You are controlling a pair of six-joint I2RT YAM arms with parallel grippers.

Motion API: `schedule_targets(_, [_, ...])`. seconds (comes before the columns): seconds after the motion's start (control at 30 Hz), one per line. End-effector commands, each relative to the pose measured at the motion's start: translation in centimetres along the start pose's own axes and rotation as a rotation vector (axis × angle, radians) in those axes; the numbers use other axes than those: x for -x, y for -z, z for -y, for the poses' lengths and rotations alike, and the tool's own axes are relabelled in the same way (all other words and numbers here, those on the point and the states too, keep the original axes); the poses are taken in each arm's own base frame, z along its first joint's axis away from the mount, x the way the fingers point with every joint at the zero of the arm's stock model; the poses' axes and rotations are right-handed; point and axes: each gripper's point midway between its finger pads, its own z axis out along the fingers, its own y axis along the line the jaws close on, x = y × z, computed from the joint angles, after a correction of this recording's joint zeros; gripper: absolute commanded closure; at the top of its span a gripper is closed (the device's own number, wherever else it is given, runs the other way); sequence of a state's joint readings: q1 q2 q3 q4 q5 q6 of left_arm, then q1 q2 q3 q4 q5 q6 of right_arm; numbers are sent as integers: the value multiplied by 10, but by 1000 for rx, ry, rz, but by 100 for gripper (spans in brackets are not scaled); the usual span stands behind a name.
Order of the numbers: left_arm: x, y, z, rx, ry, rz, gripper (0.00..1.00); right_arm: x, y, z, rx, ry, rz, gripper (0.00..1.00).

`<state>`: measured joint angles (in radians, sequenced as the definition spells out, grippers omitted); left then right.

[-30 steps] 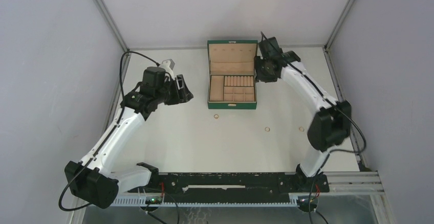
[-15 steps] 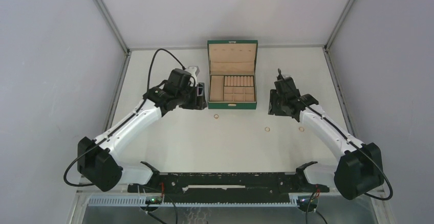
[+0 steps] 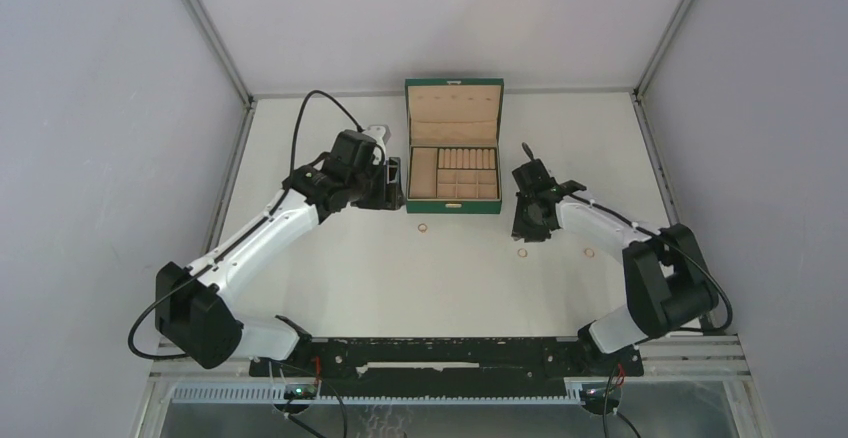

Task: Organize the mixed jewelry

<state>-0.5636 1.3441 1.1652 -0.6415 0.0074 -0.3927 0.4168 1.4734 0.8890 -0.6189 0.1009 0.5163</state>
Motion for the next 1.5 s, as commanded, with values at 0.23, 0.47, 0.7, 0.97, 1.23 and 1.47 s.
schedule_targets(0.23, [17,12,2,9,21,66,36,-12,-22,-7,-44,-30,-31,70])
schedule_targets(0.47, [17,10,4,3,19,60,36,-17,-19,-4,-65,-39,-17,71])
schedule_targets(0.7, [15,7,5,-2,11,46,36,-24,-21,1,-83,-31,-19,71])
schedule_targets(0.97, [15,7,5,-2,7,46,36,-19,-12,-5,-50,-36,7,73])
schedule_targets(1.23, [14,4,5,-2,8,37,36,-17,0,1,-57,-16,27,73])
schedule_targets(1.47, [13,4,4,-1,12,37,36,-25,-8,5,-76,20,-13,74])
